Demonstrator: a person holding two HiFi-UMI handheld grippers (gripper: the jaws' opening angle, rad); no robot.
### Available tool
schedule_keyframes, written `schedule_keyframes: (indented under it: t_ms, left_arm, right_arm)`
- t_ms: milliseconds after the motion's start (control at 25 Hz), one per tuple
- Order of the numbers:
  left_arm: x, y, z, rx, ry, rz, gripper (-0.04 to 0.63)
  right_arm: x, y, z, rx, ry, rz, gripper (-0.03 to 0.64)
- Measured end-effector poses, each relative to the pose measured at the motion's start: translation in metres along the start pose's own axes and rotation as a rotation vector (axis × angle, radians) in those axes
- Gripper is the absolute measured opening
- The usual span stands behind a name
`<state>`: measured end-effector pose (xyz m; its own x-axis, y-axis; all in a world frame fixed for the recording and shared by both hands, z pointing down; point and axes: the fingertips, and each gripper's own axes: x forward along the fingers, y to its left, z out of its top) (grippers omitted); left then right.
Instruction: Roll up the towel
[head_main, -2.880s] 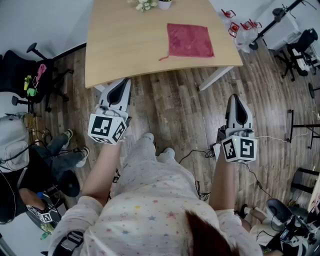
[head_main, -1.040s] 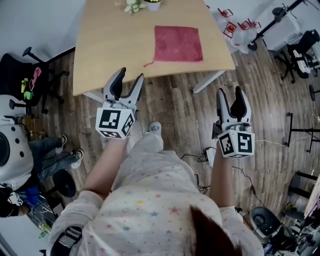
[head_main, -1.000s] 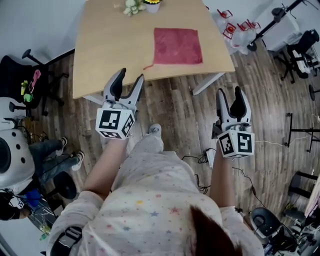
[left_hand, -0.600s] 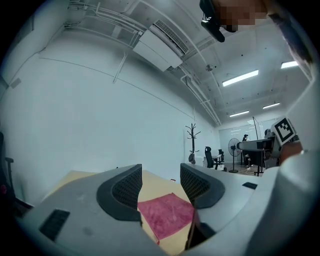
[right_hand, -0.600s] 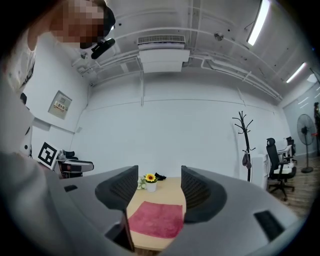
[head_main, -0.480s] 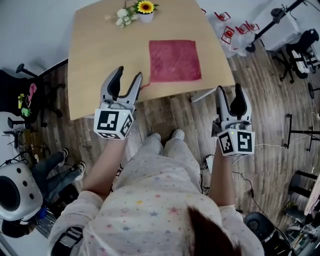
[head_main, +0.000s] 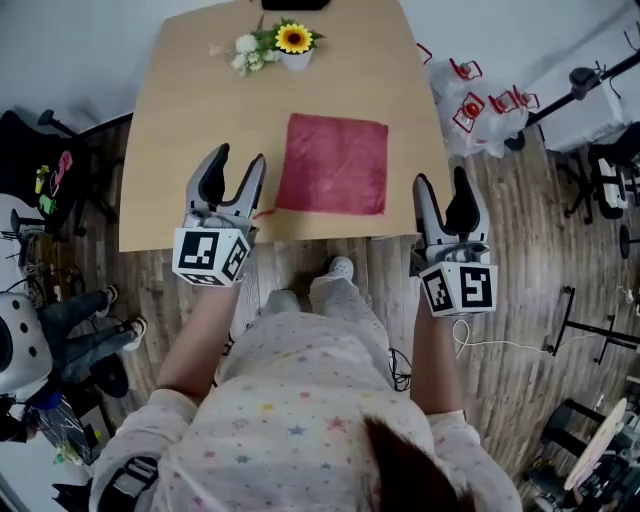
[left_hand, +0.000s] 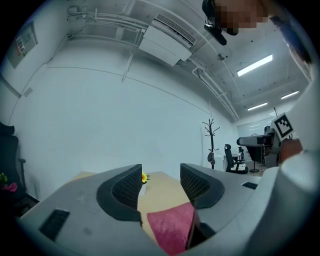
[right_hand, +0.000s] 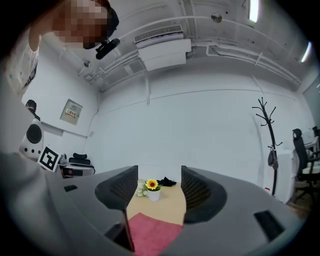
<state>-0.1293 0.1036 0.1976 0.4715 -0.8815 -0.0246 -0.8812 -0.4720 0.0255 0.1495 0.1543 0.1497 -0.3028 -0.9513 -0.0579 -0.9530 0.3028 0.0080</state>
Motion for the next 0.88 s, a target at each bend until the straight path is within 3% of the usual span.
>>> schedule_keyframes:
  t_ms: [280,480,680,880]
  left_arm:
    - [0.045,0.003,-0.020,0.008,0.006,0.141,0.216]
    - [0.053,0.005,-0.046,-0.010,0.075,0.195,0.216]
    - [0.059,0.014,-0.075,-0.043,0.126,0.209,0.216]
    - [0.066,0.016,-0.104,-0.061,0.174,0.165,0.216]
  right_arm:
    - [0.062,-0.055,-0.022,0.023,0.011,0.114,0.261]
    - [0.084,-0.074,-0.054,0.068,0.082,0.149,0.255]
    - [0.098,-0.071,-0.086,0.055,0.152,0.183,0.254]
    - [0.096,-0.071,-0.126,0.074,0.242,0.153,0.245]
